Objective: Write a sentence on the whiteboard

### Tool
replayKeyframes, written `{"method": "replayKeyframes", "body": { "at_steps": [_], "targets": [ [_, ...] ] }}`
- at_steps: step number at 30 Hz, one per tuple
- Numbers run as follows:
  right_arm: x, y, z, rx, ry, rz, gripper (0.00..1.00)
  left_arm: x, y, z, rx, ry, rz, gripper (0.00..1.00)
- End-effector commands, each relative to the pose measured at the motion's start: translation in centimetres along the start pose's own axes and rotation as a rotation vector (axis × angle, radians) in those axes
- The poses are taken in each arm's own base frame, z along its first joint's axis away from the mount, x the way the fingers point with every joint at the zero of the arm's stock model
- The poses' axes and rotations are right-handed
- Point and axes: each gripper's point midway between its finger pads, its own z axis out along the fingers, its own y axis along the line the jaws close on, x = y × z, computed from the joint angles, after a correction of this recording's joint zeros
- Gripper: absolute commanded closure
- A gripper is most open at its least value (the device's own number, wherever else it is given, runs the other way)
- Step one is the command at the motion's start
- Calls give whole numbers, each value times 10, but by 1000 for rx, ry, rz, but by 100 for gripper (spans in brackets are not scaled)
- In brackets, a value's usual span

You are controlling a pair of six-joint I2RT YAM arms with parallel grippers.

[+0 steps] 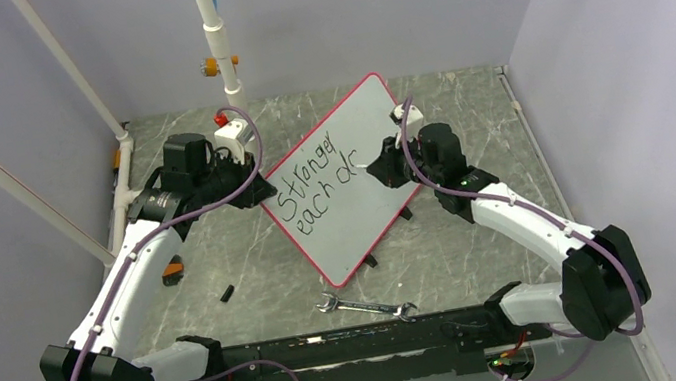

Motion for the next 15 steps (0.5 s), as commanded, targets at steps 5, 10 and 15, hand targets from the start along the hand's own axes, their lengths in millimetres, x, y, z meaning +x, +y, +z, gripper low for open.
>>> {"method": "replayKeyframes", "body": {
  "at_steps": [5,10,15],
  "targets": [
    [-12,-10,-1,74,-30,-16,100,-14,30,-5,-145,-45,127,100],
    [-23,-11,2,85,-46,-17,100,-14,29,-5,-144,-47,126,100],
    [-33,-11,6,90,-61,-20,100,-16,28,-6,-144,-51,128,100]
  ]
}}
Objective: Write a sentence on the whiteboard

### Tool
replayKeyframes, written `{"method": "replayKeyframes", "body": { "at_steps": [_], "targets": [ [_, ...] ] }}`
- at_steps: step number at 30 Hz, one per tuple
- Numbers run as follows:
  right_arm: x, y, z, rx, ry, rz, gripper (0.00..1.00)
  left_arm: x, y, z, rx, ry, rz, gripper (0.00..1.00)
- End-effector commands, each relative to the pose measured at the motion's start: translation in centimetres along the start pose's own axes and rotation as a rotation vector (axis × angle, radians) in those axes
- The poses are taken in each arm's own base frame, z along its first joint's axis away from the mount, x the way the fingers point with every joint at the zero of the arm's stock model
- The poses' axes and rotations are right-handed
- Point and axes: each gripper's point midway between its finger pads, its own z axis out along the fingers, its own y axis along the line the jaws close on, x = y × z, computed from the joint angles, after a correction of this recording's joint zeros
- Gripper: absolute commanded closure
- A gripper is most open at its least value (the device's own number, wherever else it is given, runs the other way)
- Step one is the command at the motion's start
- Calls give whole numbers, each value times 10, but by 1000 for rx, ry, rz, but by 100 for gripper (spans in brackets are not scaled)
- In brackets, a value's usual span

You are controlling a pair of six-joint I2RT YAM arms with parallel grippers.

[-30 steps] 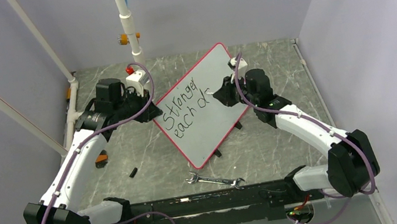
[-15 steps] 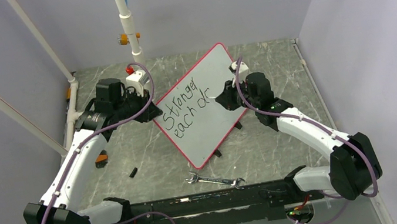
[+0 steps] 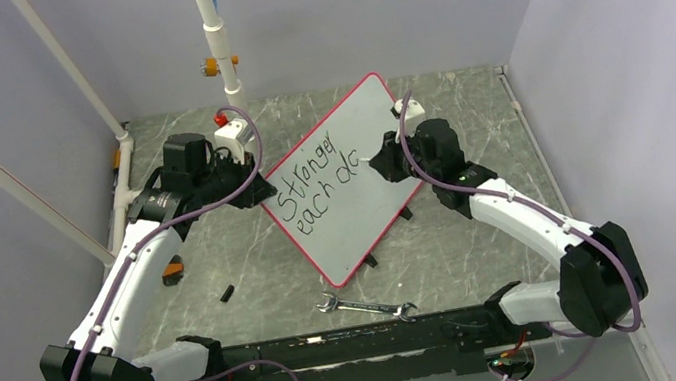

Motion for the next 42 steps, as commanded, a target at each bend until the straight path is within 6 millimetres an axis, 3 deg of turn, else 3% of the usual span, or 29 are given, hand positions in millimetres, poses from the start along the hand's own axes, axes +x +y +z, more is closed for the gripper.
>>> {"method": "replayKeyframes", "body": {
  "at_steps": [1,13,30,42],
  "targets": [
    [-30,2,4,14,-62,-21,100,-15,29,-6,-144,-50,129,100],
    [-42,4,12,8,-76,-22,100,-16,28,-7,-144,-52,131,100],
    [-11,2,3,3,-25,1,100,-16,29,-7,-145,-51,130,100],
    [-6,-2,-4,26,-20,0,100,-15,29,-6,-148,-49,129,100]
  ]
}}
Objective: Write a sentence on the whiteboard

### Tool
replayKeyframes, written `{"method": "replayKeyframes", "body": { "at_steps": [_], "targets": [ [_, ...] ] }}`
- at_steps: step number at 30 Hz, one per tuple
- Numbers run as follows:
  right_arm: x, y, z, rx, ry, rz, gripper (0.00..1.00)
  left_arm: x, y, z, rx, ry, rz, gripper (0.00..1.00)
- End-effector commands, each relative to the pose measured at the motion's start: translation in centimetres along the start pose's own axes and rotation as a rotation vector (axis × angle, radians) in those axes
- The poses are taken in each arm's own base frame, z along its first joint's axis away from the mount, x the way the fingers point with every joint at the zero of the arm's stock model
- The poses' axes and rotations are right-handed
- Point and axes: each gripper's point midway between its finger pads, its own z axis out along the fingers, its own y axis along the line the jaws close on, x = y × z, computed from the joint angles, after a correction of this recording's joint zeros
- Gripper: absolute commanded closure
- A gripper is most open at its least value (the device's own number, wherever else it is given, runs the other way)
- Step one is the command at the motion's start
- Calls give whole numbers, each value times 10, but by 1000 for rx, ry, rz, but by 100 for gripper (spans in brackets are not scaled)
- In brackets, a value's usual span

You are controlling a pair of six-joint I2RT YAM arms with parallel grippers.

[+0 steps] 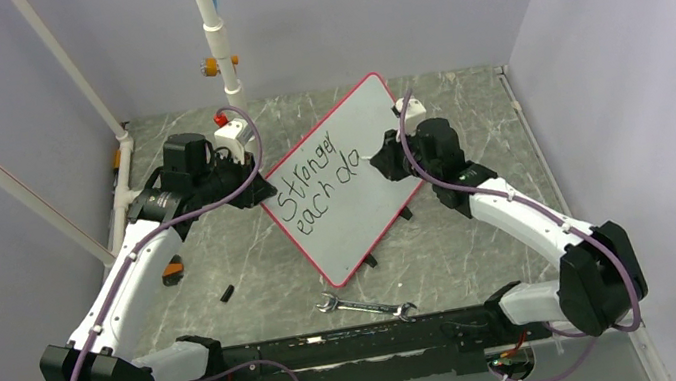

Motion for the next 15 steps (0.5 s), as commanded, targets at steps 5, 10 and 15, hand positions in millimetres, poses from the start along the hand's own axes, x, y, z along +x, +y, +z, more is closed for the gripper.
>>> {"method": "replayKeyframes", "body": {
  "at_steps": [5,10,15],
  "targets": [
    [-3,-2,-10,26,-12,-2,100,-15,30,-6,-148,-47,128,100],
    [-3,-4,-11,41,-10,-2,100,-14,30,-5,-148,-46,128,100],
    [-6,-7,-11,55,-15,-5,100,-15,30,-5,-149,-48,130,100]
  ]
}}
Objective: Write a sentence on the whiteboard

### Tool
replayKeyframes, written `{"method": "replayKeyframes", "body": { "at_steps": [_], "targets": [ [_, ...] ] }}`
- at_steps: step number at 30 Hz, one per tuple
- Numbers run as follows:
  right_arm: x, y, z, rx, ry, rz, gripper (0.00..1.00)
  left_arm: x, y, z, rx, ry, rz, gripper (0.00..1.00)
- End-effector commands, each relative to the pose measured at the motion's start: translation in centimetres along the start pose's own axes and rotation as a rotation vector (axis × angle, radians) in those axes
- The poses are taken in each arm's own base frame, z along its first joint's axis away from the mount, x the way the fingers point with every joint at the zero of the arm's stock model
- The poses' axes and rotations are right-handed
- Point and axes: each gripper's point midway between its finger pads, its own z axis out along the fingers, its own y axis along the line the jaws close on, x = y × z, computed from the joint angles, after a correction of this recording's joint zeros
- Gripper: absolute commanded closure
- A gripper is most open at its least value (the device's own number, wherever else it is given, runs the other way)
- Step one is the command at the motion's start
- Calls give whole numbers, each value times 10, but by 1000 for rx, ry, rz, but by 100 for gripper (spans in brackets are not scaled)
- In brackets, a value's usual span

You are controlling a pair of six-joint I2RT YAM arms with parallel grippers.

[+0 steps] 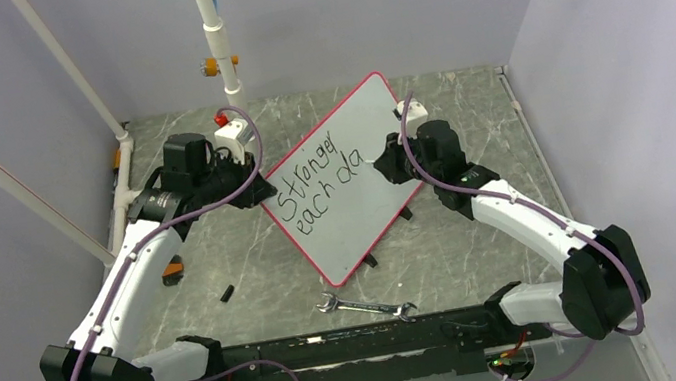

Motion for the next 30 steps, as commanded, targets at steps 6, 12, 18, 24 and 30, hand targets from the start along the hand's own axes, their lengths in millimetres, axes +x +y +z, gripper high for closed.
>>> {"method": "replayKeyframes", "body": {
  "at_steps": [6,12,18,24,30],
  "targets": [
    [-28,-2,-9,41,-78,-17,100,-15,30,-6,-149,-47,127,100],
    [-45,0,-15,51,-119,-16,100,-15,30,-6,-149,-49,126,100],
    [-54,0,-11,59,-135,-9,100,-15,30,-6,-148,-49,125,100],
    [-74,4,-4,47,-175,-13,100,-15,29,-6,-146,-48,125,100],
    [-79,9,2,28,-177,-10,100,-15,30,-6,-149,-48,127,100]
  ]
}}
